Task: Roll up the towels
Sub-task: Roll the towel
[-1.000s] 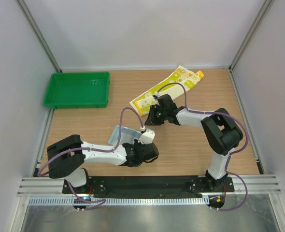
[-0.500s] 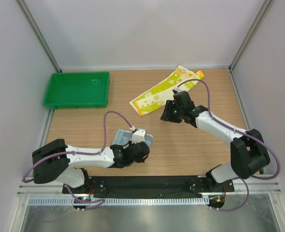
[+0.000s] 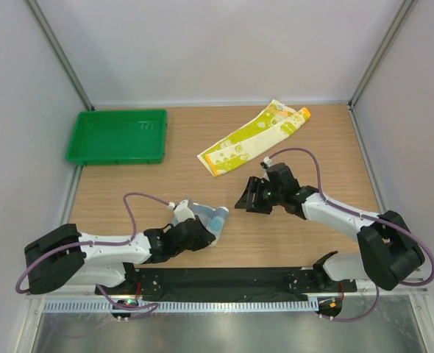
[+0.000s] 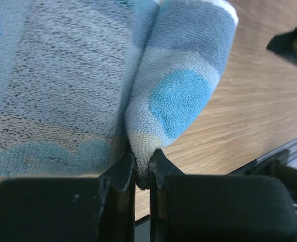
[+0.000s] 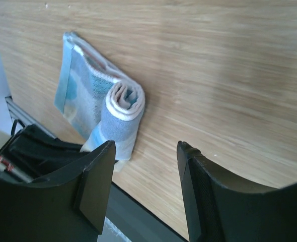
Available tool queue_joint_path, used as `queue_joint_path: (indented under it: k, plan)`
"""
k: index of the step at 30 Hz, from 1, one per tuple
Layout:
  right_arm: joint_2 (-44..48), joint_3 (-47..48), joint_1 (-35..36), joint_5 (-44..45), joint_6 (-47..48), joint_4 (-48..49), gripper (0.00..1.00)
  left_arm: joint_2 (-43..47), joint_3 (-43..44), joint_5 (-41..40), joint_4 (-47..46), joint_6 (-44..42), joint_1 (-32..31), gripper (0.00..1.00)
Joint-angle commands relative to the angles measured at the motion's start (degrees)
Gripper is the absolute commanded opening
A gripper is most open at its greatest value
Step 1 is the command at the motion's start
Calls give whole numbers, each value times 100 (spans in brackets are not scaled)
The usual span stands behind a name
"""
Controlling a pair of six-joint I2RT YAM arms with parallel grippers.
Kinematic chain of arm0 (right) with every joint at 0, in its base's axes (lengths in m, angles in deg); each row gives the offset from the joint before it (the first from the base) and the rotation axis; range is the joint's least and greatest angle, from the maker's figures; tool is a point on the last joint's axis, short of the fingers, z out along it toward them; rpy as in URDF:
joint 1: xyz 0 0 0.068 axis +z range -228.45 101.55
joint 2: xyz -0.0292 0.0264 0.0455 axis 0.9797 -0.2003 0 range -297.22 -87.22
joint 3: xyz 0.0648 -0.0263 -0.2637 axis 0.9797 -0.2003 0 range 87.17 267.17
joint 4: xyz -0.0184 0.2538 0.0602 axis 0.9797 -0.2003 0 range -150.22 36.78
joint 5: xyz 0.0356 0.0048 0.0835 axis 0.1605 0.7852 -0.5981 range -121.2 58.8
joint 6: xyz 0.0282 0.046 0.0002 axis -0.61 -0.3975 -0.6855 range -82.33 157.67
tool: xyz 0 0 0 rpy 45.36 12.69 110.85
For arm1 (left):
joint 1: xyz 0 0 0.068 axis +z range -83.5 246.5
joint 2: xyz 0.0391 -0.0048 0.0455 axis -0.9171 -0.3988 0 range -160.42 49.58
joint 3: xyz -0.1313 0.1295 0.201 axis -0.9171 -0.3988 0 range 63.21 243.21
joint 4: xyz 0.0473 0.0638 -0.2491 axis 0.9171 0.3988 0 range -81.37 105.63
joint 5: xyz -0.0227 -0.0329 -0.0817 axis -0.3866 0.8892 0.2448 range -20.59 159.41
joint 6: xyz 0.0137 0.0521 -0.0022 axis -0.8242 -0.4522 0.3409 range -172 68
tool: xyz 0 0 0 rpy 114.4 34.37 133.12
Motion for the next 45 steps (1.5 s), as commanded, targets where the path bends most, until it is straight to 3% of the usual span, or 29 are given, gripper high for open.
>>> queue_joint_path:
  k: [1,13,25,37,41,45]
  plan:
    - [135,-146,322,-290,-403,803,59,26,-356,333,-348,1089,282,0]
    - [-637,-497,1035,53,-632,2296,70,615,-743,974,100,1969,906,0]
    - [-2035,-445,1140,-448,-685,4107,69,572,-1192,1599,-410,2048,1556,0]
    - [-3134,-471,1369,-712,-1221,5539,64,343,-1289,1889,-770,2031,1759,0]
    - [-3232,-480,1395,-773,-1309,5865,56,395,-1324,1924,-779,2013,1803,0]
    - [-3188,-392,1395,-668,-1239,5585,30,457,-1289,1898,-569,1961,1830,0]
